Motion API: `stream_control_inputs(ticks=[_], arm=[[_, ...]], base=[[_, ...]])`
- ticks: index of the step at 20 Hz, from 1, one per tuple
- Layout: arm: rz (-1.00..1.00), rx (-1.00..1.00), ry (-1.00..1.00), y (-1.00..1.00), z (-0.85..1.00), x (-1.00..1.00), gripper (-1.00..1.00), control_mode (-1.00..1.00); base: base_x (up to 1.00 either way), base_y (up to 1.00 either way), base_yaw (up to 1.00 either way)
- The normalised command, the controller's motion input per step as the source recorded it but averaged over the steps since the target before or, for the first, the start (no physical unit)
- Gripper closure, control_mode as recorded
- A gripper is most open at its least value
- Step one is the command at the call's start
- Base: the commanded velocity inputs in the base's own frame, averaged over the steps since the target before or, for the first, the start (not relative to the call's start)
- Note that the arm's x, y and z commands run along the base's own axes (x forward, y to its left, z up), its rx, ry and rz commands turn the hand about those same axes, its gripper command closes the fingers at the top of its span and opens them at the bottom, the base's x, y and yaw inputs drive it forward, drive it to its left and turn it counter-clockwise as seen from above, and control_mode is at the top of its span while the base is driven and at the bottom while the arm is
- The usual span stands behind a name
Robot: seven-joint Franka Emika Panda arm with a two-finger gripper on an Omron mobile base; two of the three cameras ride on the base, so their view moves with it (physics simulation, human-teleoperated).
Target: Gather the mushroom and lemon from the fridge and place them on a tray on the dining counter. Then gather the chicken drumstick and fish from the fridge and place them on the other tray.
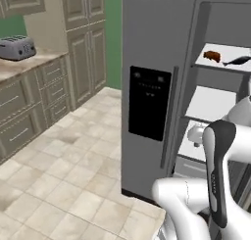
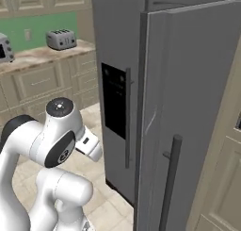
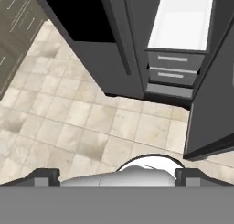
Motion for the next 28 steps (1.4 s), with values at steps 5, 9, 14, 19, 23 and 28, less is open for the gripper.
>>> stream_control_inputs(ticks=[5, 9, 14, 19, 23, 28], arm=[[0.00, 0.00, 0.00, 0.00, 0.00, 0.00, -1.00, 1.00], [0.00, 0.00, 0.00, 0.00, 0.00, 0.00, -1.00, 1.00], [0.00, 0.00, 0.00, 0.00, 0.00, 0.00, -1.00, 1.00], [0.00, 0.00, 0.00, 0.00, 0.00, 0.00, -1.00, 1.00], [0.00, 0.00, 0.00, 0.00, 0.00, 0.00, -1.00, 1.00], [0.00, 0.00, 0.00, 0.00, 0.00, 0.00, -1.00, 1.00]], base=[[0.56, 0.15, -0.49], [0.59, 0.19, -0.47], [0.64, 0.29, -0.40], [0.61, 0.20, -0.38], [0.40, 0.05, -0.44], [0.56, 0.24, -0.31]])
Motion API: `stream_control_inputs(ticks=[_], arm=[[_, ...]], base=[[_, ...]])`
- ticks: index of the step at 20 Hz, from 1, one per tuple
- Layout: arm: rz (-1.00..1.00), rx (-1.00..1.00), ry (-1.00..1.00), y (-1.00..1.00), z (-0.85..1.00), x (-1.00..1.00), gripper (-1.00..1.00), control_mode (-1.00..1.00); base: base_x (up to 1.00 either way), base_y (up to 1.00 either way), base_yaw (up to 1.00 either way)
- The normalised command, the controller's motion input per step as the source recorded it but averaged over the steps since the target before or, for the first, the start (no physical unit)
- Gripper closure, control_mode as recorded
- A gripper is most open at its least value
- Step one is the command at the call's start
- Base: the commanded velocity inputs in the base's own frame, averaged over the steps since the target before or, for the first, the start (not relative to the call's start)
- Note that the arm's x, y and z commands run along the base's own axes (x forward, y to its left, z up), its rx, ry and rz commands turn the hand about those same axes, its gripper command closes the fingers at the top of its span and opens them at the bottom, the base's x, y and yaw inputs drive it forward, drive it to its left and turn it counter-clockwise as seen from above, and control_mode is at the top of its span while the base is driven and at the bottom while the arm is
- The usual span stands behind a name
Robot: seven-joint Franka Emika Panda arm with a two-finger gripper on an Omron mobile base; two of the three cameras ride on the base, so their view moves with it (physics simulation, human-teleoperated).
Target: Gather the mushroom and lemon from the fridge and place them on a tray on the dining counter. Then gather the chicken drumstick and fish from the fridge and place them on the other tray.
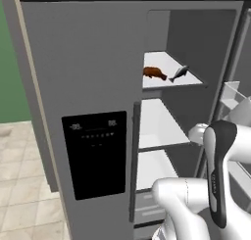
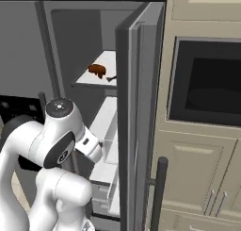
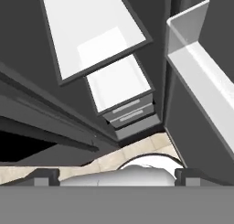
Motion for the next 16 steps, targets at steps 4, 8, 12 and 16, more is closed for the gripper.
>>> stream_control_inputs(ticks=[4, 8, 12, 16], arm=[[0.00, 0.00, 0.00, 0.00, 0.00, 0.00, -1.00, 1.00], [0.00, 0.00, 0.00, 0.00, 0.00, 0.00, -1.00, 1.00], [0.00, 0.00, 0.00, 0.00, 0.00, 0.00, -1.00, 1.00], [0.00, 0.00, 0.00, 0.00, 0.00, 0.00, -1.00, 1.00]], base=[[0.52, 0.31, -0.17], [0.39, 0.18, -0.17], [0.34, 0.13, -0.17], [0.59, 0.30, -0.17]])
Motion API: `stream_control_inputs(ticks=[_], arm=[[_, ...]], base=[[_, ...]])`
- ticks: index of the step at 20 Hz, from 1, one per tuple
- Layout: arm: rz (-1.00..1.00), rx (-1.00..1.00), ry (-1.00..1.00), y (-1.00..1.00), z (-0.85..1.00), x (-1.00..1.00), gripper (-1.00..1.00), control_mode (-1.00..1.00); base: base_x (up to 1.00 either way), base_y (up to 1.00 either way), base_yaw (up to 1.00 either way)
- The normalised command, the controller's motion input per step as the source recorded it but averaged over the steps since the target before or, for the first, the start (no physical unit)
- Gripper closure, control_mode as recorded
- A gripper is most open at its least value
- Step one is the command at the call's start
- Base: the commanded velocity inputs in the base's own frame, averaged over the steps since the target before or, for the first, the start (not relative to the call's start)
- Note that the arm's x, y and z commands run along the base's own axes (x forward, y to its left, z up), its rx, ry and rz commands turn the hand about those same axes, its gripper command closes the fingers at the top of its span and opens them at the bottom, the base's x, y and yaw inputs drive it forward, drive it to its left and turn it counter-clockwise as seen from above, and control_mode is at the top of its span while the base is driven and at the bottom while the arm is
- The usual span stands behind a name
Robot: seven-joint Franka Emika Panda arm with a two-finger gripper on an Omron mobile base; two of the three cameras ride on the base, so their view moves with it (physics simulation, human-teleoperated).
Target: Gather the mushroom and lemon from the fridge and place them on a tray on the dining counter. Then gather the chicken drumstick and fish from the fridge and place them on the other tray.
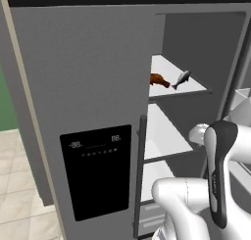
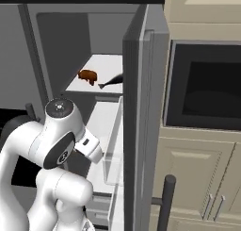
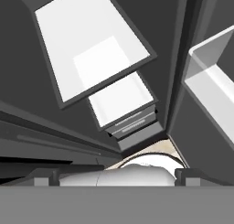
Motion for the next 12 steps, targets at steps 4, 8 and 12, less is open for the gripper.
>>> stream_control_inputs(ticks=[4, 8, 12], arm=[[0.00, 0.00, 0.00, 0.00, 0.00, 0.00, -1.00, 1.00], [0.00, 0.00, 0.00, 0.00, 0.00, 0.00, -1.00, 1.00], [-0.04, -0.03, -0.02, 0.04, 0.67, 0.70, -1.00, -1.00]], base=[[0.79, 0.31, -0.14], [0.85, 0.21, -0.09], [0.00, 0.00, 0.00]])
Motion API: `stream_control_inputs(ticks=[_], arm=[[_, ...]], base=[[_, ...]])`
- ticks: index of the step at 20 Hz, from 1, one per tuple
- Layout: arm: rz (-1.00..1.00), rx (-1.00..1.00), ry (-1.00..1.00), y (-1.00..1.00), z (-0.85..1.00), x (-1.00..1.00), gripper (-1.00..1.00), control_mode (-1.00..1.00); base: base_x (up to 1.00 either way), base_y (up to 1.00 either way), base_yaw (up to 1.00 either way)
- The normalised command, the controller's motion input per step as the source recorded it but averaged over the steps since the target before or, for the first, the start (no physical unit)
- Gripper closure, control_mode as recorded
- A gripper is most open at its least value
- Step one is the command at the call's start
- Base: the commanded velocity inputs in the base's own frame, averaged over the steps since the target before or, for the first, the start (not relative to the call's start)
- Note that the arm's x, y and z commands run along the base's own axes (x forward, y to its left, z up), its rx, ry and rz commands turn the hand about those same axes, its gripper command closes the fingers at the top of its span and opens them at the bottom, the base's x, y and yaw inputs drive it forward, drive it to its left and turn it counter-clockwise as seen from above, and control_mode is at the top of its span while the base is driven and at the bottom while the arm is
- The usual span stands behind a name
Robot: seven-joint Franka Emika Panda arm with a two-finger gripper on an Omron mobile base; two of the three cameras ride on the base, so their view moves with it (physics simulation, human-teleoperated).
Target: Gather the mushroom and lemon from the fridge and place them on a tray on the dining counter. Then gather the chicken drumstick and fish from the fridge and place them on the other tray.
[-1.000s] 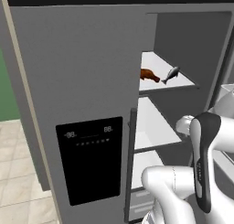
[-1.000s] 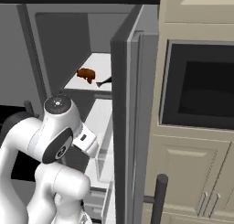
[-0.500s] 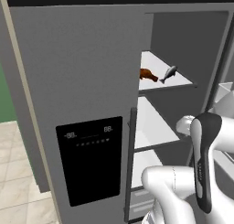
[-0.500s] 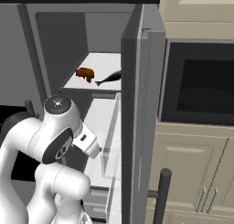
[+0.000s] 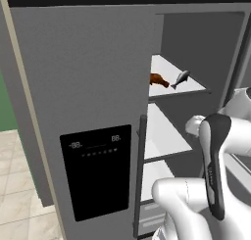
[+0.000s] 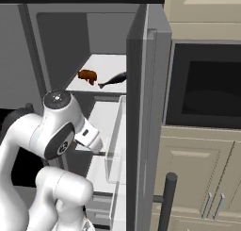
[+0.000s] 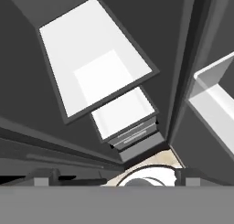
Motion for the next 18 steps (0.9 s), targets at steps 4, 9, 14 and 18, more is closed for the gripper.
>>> stream_control_inputs(ticks=[4, 9, 14, 18], arm=[[-0.05, -0.05, -0.01, 0.00, 0.99, 0.77, -1.00, -1.00], [-0.08, -0.02, -0.01, -0.19, 0.74, 0.65, -1.00, -1.00], [-0.14, 0.00, 0.00, -0.17, 0.12, 0.48, -1.00, -1.00], [-0.14, 0.00, 0.00, -0.15, 0.03, 0.62, -1.00, -1.00]], base=[[0.00, 0.00, 0.00], [0.00, 0.00, 0.00], [0.00, 0.00, 0.00], [0.00, 0.00, 0.00]])
